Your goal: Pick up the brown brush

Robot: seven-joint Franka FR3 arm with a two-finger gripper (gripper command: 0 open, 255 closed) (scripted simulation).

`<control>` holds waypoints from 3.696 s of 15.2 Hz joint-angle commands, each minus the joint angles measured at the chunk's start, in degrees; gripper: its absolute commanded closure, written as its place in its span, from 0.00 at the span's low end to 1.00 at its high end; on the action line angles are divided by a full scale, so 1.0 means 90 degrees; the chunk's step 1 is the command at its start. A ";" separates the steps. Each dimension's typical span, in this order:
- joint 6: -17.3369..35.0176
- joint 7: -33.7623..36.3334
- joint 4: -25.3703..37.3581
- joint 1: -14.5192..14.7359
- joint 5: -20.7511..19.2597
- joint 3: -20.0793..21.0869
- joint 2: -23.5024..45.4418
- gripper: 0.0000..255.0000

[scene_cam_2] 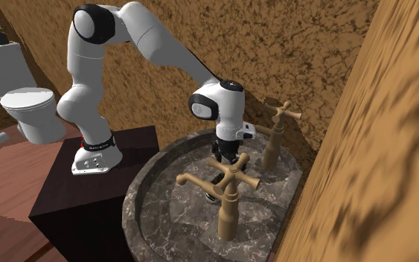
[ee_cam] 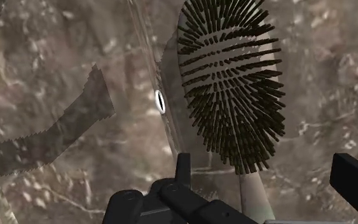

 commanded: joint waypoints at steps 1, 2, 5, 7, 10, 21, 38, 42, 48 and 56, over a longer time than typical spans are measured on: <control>0.0104 -0.0133 0.0157 -0.0093 0.0130 0.0075 0.0259 0.00; 0.0168 -0.0155 0.0148 -0.0110 0.0165 0.0097 0.0318 0.00; 0.0358 -0.0224 0.0128 -0.0161 0.0274 0.0167 0.0500 0.00; 0.0517 -0.0284 0.0121 -0.0209 0.0367 0.0230 0.0662 0.00; 0.0540 -0.0320 0.0080 -0.0227 0.0371 0.0222 0.0644 1.00; 0.0394 -0.0239 0.0126 -0.0169 0.0297 0.0178 0.0537 1.00; -0.1542 -0.1120 0.1180 -0.0508 -0.0096 0.0201 0.0802 0.00; -0.1295 -0.1170 0.1138 -0.0551 -0.0001 0.0261 0.1020 0.00; -0.1252 -0.1161 0.1126 -0.0544 0.0015 0.0276 0.1052 1.00; -0.1382 -0.1154 0.1150 -0.0532 -0.0033 0.0235 0.0942 1.00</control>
